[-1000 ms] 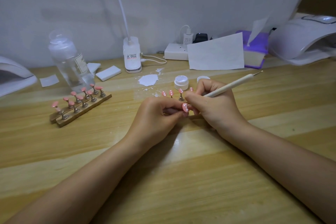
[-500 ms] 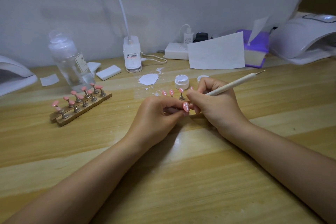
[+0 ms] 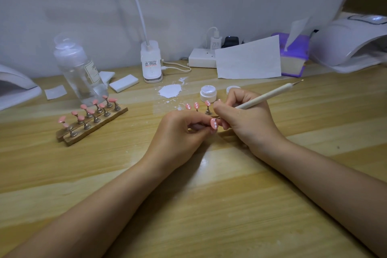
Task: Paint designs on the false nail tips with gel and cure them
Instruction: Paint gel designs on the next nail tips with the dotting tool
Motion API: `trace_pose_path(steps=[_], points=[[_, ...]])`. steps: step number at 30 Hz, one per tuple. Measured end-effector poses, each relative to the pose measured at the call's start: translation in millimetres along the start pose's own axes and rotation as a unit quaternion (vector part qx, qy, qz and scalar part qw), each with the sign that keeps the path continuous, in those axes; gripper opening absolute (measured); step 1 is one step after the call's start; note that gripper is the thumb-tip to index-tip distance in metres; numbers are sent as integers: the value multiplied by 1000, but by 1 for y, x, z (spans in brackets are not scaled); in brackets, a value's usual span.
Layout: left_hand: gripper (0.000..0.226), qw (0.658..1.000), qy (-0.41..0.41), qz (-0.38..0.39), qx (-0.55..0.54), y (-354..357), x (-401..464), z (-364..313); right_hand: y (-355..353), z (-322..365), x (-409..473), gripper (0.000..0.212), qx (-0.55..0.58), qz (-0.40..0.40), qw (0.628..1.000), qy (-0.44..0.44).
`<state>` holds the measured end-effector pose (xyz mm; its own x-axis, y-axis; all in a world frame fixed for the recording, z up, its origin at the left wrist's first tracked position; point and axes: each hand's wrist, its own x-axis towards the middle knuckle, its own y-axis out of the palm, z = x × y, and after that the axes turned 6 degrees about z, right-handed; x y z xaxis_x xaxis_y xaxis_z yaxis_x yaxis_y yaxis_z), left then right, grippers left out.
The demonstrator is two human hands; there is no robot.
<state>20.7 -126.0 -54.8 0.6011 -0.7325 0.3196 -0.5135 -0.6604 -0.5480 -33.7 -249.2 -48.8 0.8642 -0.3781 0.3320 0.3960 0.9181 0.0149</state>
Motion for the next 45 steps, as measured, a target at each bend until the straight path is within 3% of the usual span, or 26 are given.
trace_pose_path(steps=[26,45], points=[[14,1000,-6,-1,-8,0,-1,0,-1,2,-1,40,-1,-12,1000,5],[16,1000,-12,4,-10,-1,-1,-2,2,6,-4,42,7,32,999,3]])
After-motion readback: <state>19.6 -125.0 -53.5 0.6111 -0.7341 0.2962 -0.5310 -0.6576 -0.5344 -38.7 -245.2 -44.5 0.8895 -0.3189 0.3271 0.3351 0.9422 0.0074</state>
